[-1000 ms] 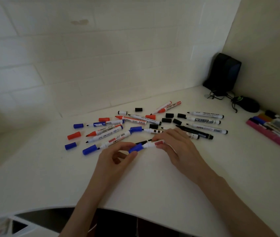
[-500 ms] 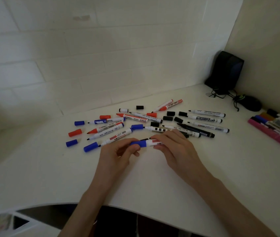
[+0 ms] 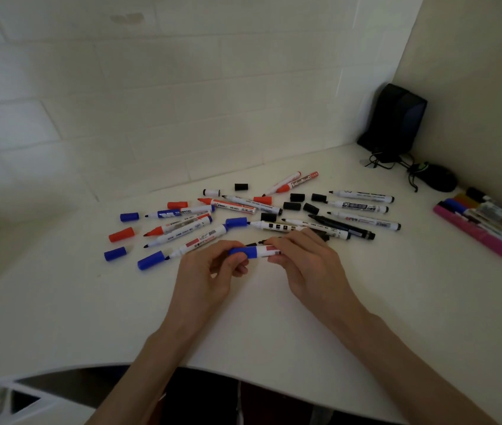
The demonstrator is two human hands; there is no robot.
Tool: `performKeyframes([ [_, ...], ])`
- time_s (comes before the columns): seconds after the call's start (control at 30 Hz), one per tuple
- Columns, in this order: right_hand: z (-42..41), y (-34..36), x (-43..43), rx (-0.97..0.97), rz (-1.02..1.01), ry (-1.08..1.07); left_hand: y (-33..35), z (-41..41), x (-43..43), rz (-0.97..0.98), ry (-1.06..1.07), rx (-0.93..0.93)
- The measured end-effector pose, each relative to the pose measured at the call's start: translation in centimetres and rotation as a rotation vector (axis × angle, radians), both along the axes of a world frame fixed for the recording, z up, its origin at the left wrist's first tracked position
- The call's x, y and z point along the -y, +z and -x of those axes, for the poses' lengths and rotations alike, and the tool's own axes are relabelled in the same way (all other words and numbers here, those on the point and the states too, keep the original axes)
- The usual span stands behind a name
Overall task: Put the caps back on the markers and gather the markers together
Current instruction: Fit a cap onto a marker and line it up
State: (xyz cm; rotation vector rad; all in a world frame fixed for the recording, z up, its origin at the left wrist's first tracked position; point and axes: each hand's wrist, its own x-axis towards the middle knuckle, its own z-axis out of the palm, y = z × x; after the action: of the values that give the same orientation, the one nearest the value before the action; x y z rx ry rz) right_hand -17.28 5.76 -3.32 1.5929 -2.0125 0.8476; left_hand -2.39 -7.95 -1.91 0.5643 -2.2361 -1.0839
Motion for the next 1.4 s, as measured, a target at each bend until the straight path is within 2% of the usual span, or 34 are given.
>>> performKeyframes([
  [0.23,2.7,1.5,-1.7,0.128,-0.15,-0.058,0.3,2.7,-0.7,0.117,-0.051,0.115],
  [0.37,4.6,2.2,-3.7,0.202,-0.133,-0.109,0.3,3.7,-1.6,0.133,-0.096,0.211],
  [0.57,9.7,2.1,-9.0,0.303,-0.069,-0.377,0.6,4.5,-3.2,0.297,-0.181,0.262],
  [0.7,14.3,1.7,-12.6,0.404,-0.092,-0.603,1.1,5.9,-4.2,0.323,-0.235,0.276],
  [0.83,17.6,1.0,-15.7,0.409,-0.072,-0.81,0.6,7.4,-4.6,0.341,-0.264,0.271],
  [1.07,19.7,-0.2,-18.1,0.231,-0.142,-1.066,-0.5,7.0,-4.8,0.4,-0.271,0.198],
  [1.4,19.4,0.0,-17.2,0.221,-0.096,-1.052,-1.0,6.7,-4.3,0.437,-0.266,0.175],
])
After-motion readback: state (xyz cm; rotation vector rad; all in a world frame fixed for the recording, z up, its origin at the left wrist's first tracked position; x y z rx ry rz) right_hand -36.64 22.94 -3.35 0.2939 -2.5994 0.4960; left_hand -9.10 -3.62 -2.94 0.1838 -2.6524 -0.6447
